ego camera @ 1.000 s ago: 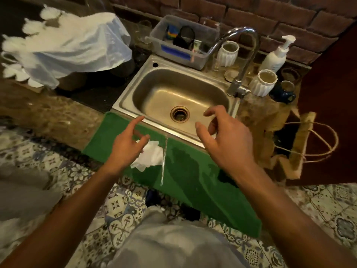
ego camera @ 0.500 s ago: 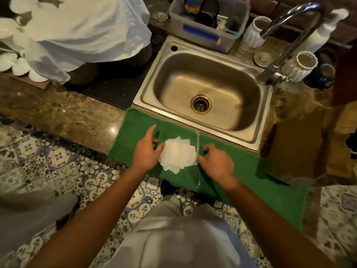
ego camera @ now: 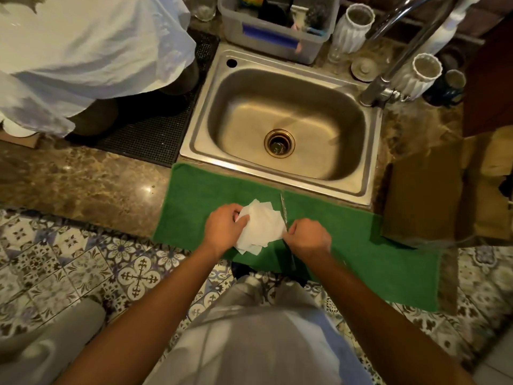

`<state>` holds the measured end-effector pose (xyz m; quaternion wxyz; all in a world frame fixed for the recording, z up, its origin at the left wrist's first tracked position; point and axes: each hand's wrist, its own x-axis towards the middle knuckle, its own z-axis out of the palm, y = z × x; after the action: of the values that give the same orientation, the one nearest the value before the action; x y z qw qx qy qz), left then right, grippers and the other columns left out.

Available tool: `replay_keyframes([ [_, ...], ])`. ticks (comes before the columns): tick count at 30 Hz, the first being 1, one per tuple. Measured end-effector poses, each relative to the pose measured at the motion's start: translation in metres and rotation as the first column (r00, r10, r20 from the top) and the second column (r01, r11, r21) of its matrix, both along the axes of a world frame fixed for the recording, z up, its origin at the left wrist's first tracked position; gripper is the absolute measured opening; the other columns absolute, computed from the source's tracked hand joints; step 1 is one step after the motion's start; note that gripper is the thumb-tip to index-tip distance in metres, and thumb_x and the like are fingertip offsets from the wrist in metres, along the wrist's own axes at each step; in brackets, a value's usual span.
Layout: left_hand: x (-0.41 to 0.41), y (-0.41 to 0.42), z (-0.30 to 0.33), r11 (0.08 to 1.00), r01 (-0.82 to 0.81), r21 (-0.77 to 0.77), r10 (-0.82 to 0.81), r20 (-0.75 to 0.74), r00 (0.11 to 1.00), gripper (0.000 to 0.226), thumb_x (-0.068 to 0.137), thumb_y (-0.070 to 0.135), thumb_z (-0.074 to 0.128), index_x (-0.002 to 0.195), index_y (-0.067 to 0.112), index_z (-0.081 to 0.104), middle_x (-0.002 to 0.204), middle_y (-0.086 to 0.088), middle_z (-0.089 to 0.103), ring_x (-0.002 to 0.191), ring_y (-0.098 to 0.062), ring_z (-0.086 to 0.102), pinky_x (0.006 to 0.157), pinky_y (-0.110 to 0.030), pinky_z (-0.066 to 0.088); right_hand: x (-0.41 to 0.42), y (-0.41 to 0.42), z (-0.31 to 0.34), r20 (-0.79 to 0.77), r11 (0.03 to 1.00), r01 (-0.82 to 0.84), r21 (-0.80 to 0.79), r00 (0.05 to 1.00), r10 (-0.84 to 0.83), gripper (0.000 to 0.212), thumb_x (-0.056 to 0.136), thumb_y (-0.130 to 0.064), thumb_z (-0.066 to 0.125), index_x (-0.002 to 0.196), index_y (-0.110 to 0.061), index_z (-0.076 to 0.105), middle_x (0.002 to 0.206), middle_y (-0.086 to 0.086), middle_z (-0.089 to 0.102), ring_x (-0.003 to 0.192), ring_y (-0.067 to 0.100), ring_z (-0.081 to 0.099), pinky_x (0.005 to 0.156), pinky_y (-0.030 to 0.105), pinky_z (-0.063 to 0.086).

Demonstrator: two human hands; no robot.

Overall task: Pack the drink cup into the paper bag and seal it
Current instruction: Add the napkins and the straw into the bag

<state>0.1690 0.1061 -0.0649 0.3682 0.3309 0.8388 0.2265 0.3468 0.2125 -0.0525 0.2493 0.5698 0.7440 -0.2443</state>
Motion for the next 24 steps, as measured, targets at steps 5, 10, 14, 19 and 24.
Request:
replay_keyframes([
  [5, -0.006, -0.007, 0.017, 0.994, -0.086, 0.069, 0.075, 0.137, 0.988, 0.013, 0.098, 0.028, 0.067, 0.102, 0.015, 0.067, 0.103, -0.003, 0.07, 0.095, -0.022, 0.064, 0.081, -0.036, 0.051, 0.004, 0.005, 0.003, -0.053, 0.997, 0.059, -0.05, 0.997, -0.062, 0.032, 0.094, -0.048, 0.066, 0.08, -0.02, 0.064, 0.076, -0.001, 0.065, 0.071, 0.017, 0.063, 0.059, 0.026, 0.048],
  [10, -0.005, -0.011, 0.041, 0.972, -0.213, 0.102, 0.164, 0.354, 0.921, 0.011, 0.1, 0.024, 0.065, 0.102, 0.013, 0.064, 0.104, -0.006, 0.074, 0.099, -0.029, 0.07, 0.084, -0.051, 0.06, 0.017, 0.017, 0.015, -0.278, 0.968, 0.223, -0.116, 0.928, -0.247, 0.014, 0.087, -0.025, 0.072, 0.082, -0.019, 0.061, 0.083, 0.003, 0.075, 0.077, 0.025, 0.071, 0.076, 0.043, 0.062],
  [14, 0.002, -0.008, 0.066, 0.946, -0.272, 0.175, 0.174, 0.434, 0.884, 0.009, 0.099, 0.016, 0.067, 0.106, 0.019, 0.063, 0.105, 0.0, 0.076, 0.099, -0.023, 0.074, 0.083, -0.052, 0.063, 0.025, 0.026, 0.036, -0.48, 0.931, 0.336, -0.146, 0.799, -0.363, 0.013, 0.099, -0.019, 0.064, 0.086, -0.022, 0.061, 0.072, -0.001, 0.076, 0.059, 0.009, 0.068, 0.063, 0.037, 0.061],
  [19, 0.016, 0.005, 0.102, 0.905, -0.289, 0.311, 0.089, 0.527, 0.845, 0.033, 0.098, 0.008, 0.068, 0.117, 0.034, 0.06, 0.109, -0.008, 0.079, 0.1, -0.024, 0.077, 0.082, -0.052, 0.064, 0.036, 0.028, 0.091, -0.759, 0.912, 0.333, -0.239, 0.522, -0.39, 0.009, 0.099, -0.034, 0.066, 0.096, -0.028, 0.073, 0.061, -0.007, 0.067, 0.054, 0.004, 0.06, 0.053, 0.02, 0.044],
  [24, 0.047, 0.027, 0.15, 0.852, -0.255, 0.457, -0.082, 0.598, 0.797, 0.049, 0.098, 0.003, 0.065, 0.128, 0.043, 0.059, 0.103, -0.005, 0.082, 0.096, -0.022, 0.079, 0.073, -0.033, 0.064, 0.061, 0.03, 0.144, -0.857, 0.954, 0.171, -0.244, 0.422, -0.295, 0.038, 0.09, -0.05, 0.075, 0.122, -0.032, 0.071, 0.063, -0.009, 0.062, 0.061, 0.006, 0.061, 0.062, 0.018, 0.048],
])
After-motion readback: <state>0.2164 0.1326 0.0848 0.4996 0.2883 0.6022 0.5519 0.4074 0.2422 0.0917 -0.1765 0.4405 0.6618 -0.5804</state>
